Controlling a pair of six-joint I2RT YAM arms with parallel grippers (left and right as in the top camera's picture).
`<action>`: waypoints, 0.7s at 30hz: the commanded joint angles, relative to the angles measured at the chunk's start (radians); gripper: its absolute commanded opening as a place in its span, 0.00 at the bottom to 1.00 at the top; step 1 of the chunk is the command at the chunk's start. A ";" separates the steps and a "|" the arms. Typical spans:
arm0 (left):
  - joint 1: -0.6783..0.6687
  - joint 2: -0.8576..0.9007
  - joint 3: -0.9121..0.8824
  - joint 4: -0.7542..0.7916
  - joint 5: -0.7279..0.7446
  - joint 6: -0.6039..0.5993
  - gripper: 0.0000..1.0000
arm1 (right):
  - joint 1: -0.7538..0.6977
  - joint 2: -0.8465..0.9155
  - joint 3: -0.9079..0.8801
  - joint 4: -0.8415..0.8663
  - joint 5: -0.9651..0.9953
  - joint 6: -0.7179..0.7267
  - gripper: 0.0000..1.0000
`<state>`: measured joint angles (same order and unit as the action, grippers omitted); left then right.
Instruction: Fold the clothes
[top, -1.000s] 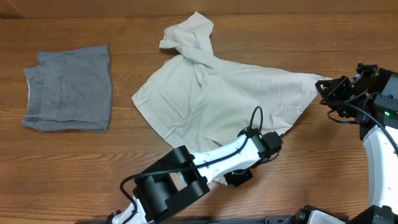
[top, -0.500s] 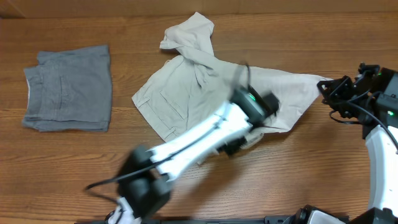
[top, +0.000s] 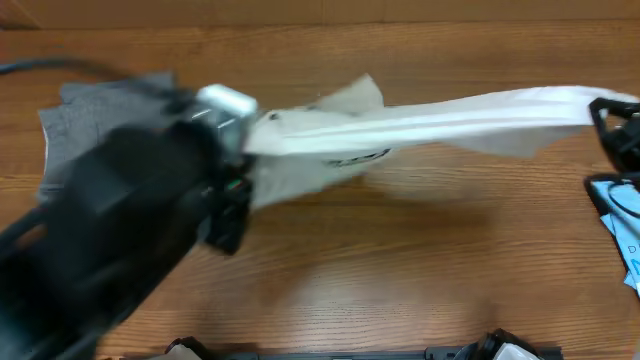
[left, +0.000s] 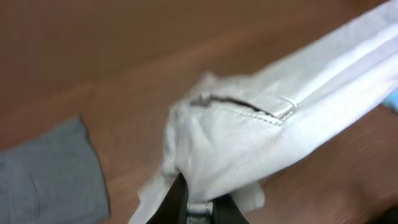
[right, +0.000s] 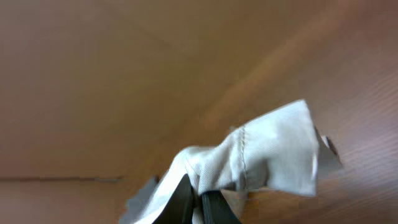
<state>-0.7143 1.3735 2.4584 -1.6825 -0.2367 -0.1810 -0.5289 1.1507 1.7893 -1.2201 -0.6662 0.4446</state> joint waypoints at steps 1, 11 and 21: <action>0.014 -0.087 0.087 -0.004 -0.159 0.034 0.04 | -0.035 0.011 0.162 -0.041 0.089 -0.007 0.04; 0.014 -0.155 0.159 0.068 -0.373 0.181 0.04 | -0.035 0.025 0.481 -0.129 0.090 -0.006 0.04; 0.019 0.074 0.106 0.114 -0.480 0.200 0.04 | 0.015 0.226 0.481 -0.151 0.089 -0.007 0.04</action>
<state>-0.7136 1.3735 2.5759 -1.5906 -0.5175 -0.0021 -0.5240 1.2430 2.2848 -1.3838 -0.7162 0.4450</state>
